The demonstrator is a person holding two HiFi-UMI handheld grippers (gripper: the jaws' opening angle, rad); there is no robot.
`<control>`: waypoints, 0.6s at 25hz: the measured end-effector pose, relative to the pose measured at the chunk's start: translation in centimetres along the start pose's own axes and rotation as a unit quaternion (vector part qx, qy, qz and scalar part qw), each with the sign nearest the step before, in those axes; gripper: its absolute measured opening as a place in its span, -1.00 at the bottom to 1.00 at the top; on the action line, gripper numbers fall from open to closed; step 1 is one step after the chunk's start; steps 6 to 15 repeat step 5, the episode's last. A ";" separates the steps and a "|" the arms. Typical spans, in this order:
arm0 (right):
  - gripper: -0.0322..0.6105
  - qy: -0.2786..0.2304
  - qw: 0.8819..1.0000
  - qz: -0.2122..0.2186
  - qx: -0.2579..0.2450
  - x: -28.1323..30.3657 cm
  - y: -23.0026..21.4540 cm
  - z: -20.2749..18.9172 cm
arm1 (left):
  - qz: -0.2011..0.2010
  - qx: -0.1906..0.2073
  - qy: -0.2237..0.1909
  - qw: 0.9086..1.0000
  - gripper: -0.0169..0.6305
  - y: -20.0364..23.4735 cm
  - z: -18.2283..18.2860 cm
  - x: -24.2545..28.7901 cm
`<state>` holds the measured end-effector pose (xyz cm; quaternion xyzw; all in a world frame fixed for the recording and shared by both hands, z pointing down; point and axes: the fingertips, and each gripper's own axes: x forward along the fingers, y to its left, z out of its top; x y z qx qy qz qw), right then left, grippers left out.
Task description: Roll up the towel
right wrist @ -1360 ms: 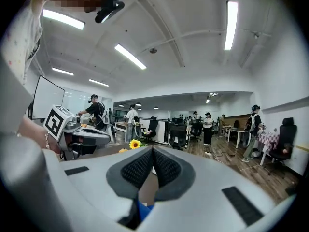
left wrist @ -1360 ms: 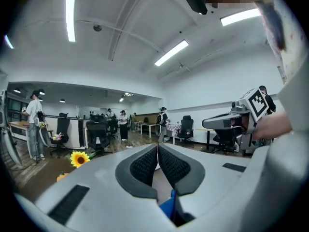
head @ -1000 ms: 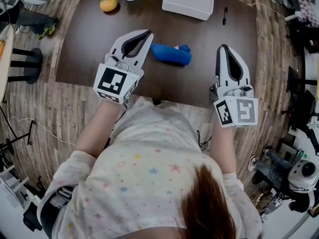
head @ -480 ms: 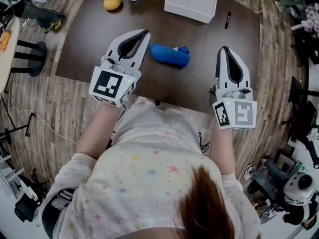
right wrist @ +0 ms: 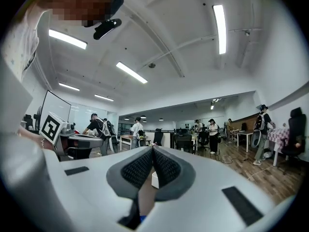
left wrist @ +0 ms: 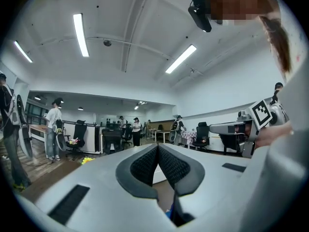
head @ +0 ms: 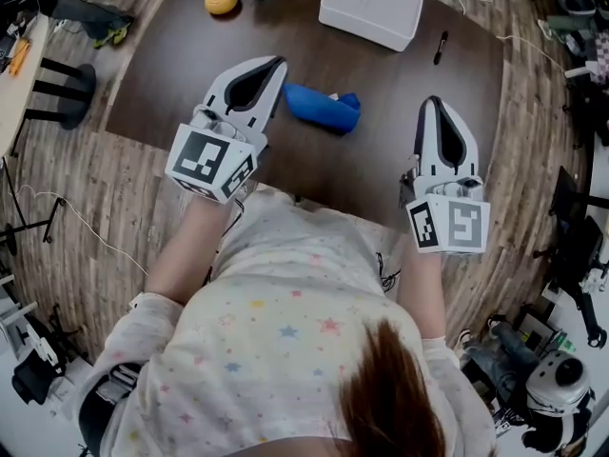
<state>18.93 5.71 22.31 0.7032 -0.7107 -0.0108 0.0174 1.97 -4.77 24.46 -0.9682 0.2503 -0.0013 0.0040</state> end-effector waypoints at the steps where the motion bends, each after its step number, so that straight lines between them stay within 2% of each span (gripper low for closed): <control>1: -0.90 -0.001 1.000 0.001 -0.001 0.1 -0.1 0.0 | 0.001 -0.005 -0.001 1.000 -0.91 0.0 0.0 0.1; 5: -0.90 -0.009 1.000 0.004 -0.002 0.3 -0.9 0.2 | 0.000 -0.016 -0.005 1.000 -0.91 -0.3 -0.1 0.7; 15: -0.90 -0.009 1.000 0.004 -0.002 0.3 -0.9 0.2 | 0.000 -0.016 -0.005 1.000 -0.91 -0.3 -0.1 0.7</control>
